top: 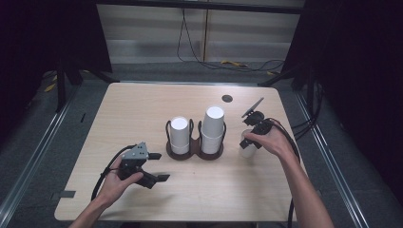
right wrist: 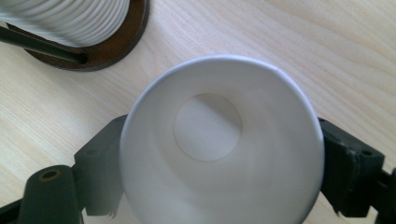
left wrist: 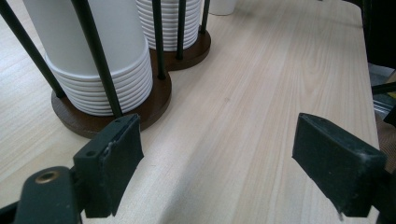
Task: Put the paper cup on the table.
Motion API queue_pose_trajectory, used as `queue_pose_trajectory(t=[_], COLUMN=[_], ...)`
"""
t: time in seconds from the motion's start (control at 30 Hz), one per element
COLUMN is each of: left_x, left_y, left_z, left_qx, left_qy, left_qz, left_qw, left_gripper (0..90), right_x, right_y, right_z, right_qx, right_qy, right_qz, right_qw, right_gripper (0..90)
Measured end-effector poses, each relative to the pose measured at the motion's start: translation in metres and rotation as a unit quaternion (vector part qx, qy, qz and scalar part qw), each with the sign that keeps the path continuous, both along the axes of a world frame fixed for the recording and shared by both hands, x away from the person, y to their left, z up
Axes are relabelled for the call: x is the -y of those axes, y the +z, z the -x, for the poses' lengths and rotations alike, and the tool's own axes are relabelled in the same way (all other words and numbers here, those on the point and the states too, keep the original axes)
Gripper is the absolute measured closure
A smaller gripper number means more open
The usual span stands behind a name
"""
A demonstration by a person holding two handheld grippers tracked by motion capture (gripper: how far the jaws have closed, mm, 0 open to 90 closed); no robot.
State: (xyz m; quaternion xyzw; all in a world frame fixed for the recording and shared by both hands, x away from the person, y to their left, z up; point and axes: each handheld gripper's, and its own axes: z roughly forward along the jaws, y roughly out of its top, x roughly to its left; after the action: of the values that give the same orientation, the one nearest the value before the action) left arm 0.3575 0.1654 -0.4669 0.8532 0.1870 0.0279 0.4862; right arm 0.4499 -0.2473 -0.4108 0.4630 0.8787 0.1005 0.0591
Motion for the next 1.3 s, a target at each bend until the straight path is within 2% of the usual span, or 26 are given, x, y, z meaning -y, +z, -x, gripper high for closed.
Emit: queue_pose_trajectory(t=[0.13,0.63,0.77,0.93,1.1,1.23,1.3], left_x=[0.000,-0.001,-0.001,0.000,-0.001,-0.004,-0.005], left_y=[0.000,0.000,0.001,0.002,0.004,0.005,0.006], left_z=[0.000,-0.002,-0.001,-0.002,-0.003,-0.002,-0.002], left_qx=[0.001,-0.001,-0.003,-0.003,0.000,0.001,0.000], left_qy=[0.000,0.015,0.019,0.020,0.024,0.027,0.032], left_qz=[0.000,-0.005,-0.004,-0.002,-0.001,-0.001,-0.001], left_qw=[1.0000,0.9999,0.9998,0.9998,0.9997,0.9996,0.9995], left_gripper=[15.8,15.8,15.9,15.9,15.9,15.8,15.8], right_x=[0.002,0.013,0.017,0.021,0.022,0.024,0.025], right_y=[-0.001,-0.007,-0.006,-0.009,-0.004,-0.003,-0.001], right_z=[0.002,0.013,0.017,0.022,0.026,0.029,0.033], right_qx=[0.005,0.011,0.022,0.028,0.036,0.049,0.064], right_qy=[-0.008,-0.032,-0.033,-0.044,-0.045,-0.051,-0.054], right_qz=[-0.014,-0.043,-0.064,-0.067,-0.077,-0.086,-0.099], right_qw=[0.9999,0.9985,0.9971,0.9964,0.9954,0.9938,0.9916], right_gripper=[15.2,14.6,14.3,14.3,14.3,14.4,14.2])
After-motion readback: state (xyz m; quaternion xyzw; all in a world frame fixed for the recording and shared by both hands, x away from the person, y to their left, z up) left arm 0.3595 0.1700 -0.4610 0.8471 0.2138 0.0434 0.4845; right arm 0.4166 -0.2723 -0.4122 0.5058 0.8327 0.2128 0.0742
